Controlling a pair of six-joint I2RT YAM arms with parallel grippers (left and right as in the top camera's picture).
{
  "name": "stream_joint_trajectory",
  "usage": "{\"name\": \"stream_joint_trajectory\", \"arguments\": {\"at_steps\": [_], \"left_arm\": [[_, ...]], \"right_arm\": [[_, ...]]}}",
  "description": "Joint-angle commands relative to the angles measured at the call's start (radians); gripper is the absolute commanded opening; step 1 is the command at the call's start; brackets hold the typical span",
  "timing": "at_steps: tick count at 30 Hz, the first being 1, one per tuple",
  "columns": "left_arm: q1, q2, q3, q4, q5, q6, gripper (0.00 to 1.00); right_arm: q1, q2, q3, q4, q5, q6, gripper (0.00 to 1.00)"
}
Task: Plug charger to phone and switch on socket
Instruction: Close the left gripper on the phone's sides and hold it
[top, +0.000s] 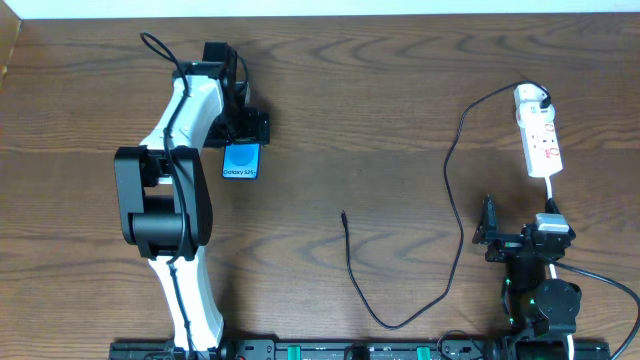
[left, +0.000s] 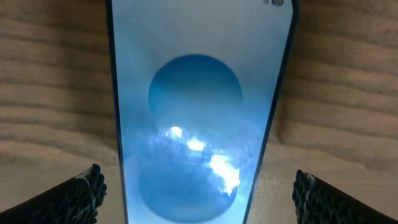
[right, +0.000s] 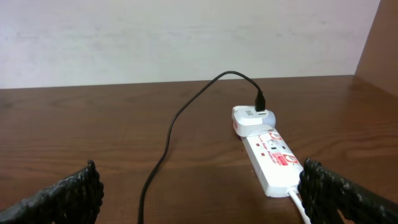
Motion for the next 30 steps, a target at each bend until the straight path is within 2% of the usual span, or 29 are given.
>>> {"name": "stream_joint_trajectory", "arguments": {"at_steps": [1,30], "left_arm": [[0.001,0.018,-0.02,0.022,0.001,-0.005,0.98],[-0.01,0.075,-0.023,0.055,-0.019,-0.004,0.98]], "right_arm": [[0.01,-0.006,-0.002,-0.004,0.005,0.01,0.99],[0.01,-0.006,-0.002,-0.004,0.005,0.01,0.99]]}}
